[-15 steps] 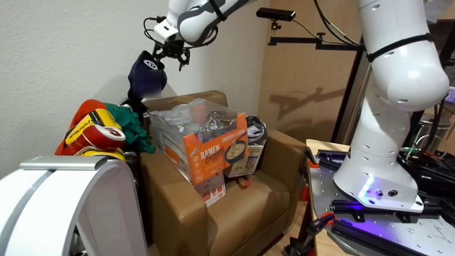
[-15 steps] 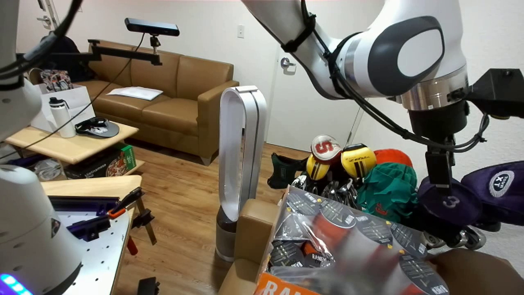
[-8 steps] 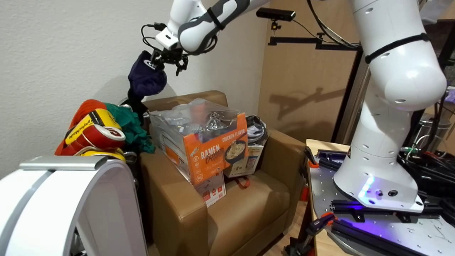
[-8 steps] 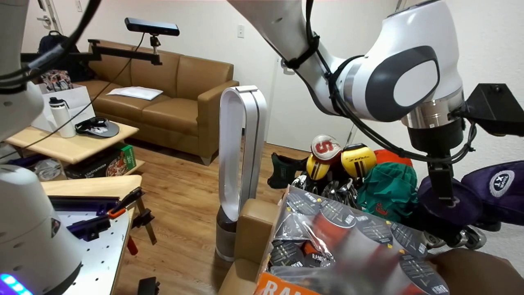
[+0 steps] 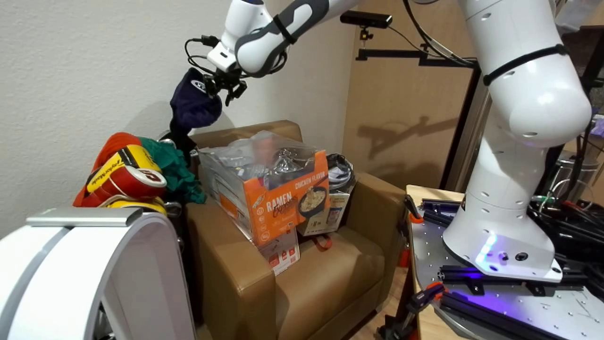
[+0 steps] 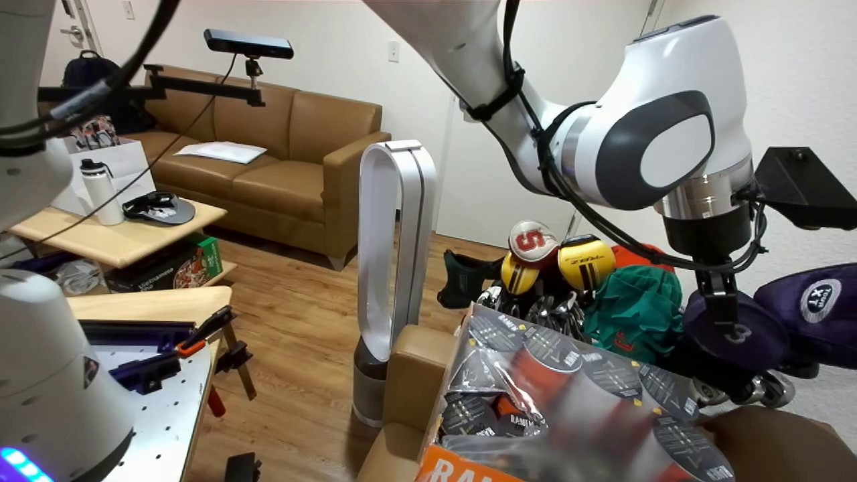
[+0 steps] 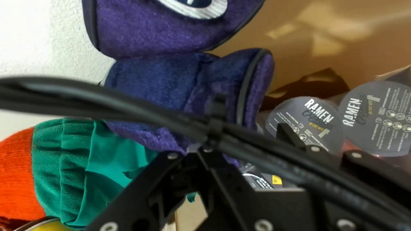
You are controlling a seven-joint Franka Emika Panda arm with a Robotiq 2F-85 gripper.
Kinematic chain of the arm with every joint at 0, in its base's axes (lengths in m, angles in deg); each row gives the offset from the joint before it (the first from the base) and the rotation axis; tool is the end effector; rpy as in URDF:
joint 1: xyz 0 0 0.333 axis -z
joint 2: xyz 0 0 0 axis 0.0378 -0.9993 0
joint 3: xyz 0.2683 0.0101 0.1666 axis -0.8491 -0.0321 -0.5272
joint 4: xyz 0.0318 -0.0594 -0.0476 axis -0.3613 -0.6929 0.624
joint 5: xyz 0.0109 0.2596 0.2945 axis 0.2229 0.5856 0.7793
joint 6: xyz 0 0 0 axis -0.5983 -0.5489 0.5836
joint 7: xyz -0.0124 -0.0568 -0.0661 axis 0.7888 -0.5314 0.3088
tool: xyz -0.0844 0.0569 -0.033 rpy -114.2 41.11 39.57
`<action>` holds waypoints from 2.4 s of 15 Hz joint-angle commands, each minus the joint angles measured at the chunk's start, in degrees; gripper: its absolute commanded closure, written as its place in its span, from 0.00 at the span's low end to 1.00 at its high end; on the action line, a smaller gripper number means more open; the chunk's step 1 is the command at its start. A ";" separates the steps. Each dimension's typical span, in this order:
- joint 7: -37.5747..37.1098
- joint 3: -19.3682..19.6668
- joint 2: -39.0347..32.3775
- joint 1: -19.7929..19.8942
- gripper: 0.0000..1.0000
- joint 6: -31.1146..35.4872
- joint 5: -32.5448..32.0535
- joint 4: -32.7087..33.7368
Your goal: Take the cover off the golf club
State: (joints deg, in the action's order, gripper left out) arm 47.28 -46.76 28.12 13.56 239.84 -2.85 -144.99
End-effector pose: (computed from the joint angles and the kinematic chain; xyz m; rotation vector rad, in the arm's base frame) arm 0.7137 -0.1371 0.3789 0.9768 2.3433 -0.0426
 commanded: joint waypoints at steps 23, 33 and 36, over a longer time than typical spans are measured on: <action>-14.42 10.11 11.40 -10.15 0.94 6.11 -12.67 -11.09; -44.77 24.86 19.71 -22.38 0.94 6.23 -36.67 -17.42; -45.31 17.00 23.53 -16.39 0.94 1.46 -35.33 -20.20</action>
State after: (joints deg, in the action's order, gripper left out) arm 3.94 -22.73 46.04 -8.12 245.77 -37.25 -161.12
